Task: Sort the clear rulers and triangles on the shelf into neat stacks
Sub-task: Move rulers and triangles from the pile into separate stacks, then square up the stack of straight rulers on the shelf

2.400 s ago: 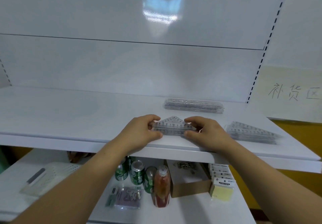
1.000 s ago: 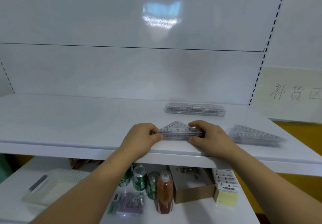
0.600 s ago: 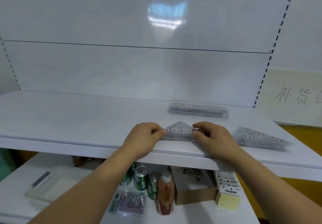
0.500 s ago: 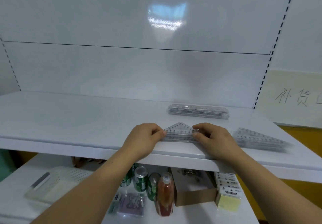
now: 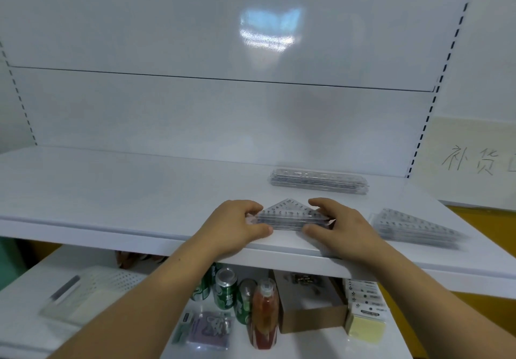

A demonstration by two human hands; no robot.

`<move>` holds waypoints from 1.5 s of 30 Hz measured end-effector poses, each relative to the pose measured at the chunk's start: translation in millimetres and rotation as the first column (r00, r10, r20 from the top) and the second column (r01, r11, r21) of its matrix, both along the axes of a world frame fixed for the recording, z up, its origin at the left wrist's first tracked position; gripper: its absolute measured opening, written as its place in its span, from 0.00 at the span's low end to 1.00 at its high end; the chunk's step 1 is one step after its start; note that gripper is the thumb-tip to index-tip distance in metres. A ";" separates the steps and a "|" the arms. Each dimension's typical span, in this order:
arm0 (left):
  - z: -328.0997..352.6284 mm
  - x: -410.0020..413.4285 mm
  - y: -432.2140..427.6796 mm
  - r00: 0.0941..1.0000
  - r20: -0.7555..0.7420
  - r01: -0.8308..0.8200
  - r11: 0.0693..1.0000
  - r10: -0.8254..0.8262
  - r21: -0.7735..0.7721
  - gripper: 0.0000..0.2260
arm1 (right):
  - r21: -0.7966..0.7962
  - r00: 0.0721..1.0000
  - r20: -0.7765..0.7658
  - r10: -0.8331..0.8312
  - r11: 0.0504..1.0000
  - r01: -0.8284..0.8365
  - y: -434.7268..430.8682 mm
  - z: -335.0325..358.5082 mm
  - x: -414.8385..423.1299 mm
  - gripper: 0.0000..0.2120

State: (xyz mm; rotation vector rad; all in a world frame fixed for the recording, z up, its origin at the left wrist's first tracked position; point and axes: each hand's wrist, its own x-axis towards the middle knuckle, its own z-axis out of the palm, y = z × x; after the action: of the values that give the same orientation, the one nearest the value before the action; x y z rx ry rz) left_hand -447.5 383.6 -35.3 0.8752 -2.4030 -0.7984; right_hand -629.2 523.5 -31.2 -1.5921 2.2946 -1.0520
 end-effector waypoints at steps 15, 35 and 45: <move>50.5 -53.2 -10.7 0.971 0.227 0.100 0.991 -0.078 -0.086 0.24 | 0.088 0.973 -0.228 -0.038 0.994 0.060 -8.7 64.4 -53.1 0.26; 41.4 -140.4 -90.9 0.891 0.450 0.171 0.963 -0.062 -0.207 0.42 | 0.562 0.946 -0.320 0.055 0.814 0.144 -58.9 53.1 -188.4 0.47; 21.1 -159.1 -106.5 0.950 0.250 0.223 0.967 -0.189 -0.119 0.18 | 0.445 0.935 -0.317 0.161 0.896 -0.003 -69.3 34.0 -219.1 0.31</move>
State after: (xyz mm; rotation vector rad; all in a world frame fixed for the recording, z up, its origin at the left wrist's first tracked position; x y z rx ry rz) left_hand -606.6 277.1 -14.2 0.7025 -2.7597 -0.6099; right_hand -848.4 454.2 2.8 -1.7582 2.4115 -0.2031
